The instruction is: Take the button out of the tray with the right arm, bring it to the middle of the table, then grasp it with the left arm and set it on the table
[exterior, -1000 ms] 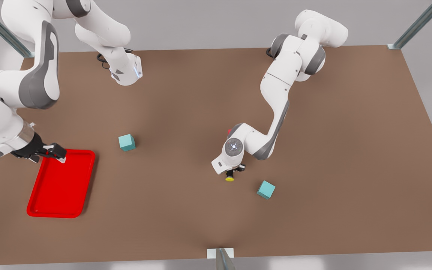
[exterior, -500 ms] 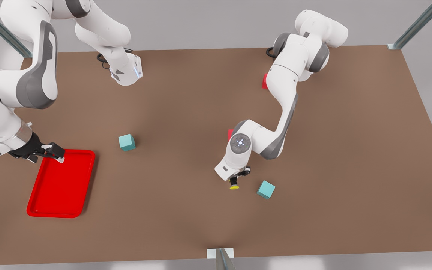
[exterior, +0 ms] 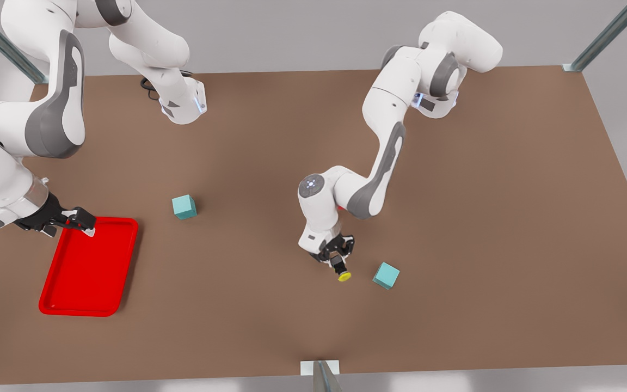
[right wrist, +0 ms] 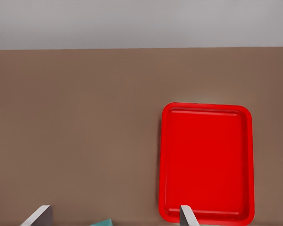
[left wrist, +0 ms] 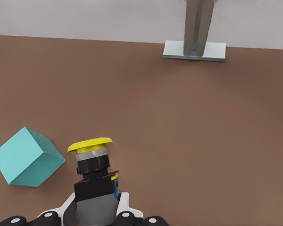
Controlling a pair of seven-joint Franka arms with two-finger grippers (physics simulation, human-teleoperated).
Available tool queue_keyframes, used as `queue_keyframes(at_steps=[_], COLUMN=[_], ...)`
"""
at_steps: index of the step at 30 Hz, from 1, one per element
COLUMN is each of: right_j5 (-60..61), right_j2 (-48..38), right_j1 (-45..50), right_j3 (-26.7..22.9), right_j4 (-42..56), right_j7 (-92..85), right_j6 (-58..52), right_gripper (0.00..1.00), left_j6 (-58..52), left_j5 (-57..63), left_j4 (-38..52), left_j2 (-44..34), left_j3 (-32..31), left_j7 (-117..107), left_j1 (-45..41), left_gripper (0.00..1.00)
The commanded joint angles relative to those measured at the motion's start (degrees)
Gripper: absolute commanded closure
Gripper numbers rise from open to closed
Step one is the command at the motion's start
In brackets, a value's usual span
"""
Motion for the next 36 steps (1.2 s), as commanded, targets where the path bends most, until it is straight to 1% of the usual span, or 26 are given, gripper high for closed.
queue_keyframes(at_steps=[1, 3, 8, 12, 14, 16, 19, 28, 36], right_j5=[0.09, 0.09, 0.09, 0.09, 0.09, 0.18, 0.09, 0.09, -0.09], right_j2=[-0.06, -0.06, -0.06, -0.06, -0.06, -0.06, -0.06, 0.55, 0.55], right_j1=[-0.04, 0.05, 0.05, 0.05, 0.05, -0.21, 0.05, 0.14, 0.23], right_j3=[0.01, 0.01, 0.01, 0.01, 0.01, 0.01, 0.01, 0.01, 0.01], right_j4=[0.03, 0.03, 0.03, 0.03, 0.03, 0.03, 0.03, 0.03, -0.06], right_j7=[-0.39, -0.39, -0.39, -0.39, -0.39, -0.48, -0.39, -0.39, -0.39], right_j6=[-0.04, -0.04, -0.04, -0.04, -0.04, -0.04, -0.04, -0.04, -0.13], right_gripper=[0.00, 0.00, 0.00, 0.00, 0.00, 0.00, 0.00, 0.00, 0.00], left_j6=[1.44, 0.83, -0.41, -9.28, -11.39, -12.53, -17.63, -17.90, -18.42], left_j5=[9.57, 13.96, 26.36, 32.25, 33.93, 34.45, 35.24, 35.59, 36.47], left_j4=[-0.36, -0.36, -4.23, -4.14, -4.23, -4.14, -3.79, -3.96, -3.96], left_j2=[0.37, 0.37, 0.81, 3.80, 4.58, 5.47, 7.93, 10.83, 11.88], left_j3=[0.05, 0.05, 0.05, 0.14, 0.05, 0.14, 0.05, 0.05, 0.05], left_j7=[-49.41, -52.13, -62.50, -64.00, -66.55, -68.22, -69.18, -72.61, -72.53], left_j1=[-0.58, -1.19, -4.18, -8.14, -9.28, -9.98, -11.65, -13.24, -13.32], left_gripper=[0.59, 0.59, 0.59, 0.59, 0.59, 0.58, 0.59, 0.59, 0.59])
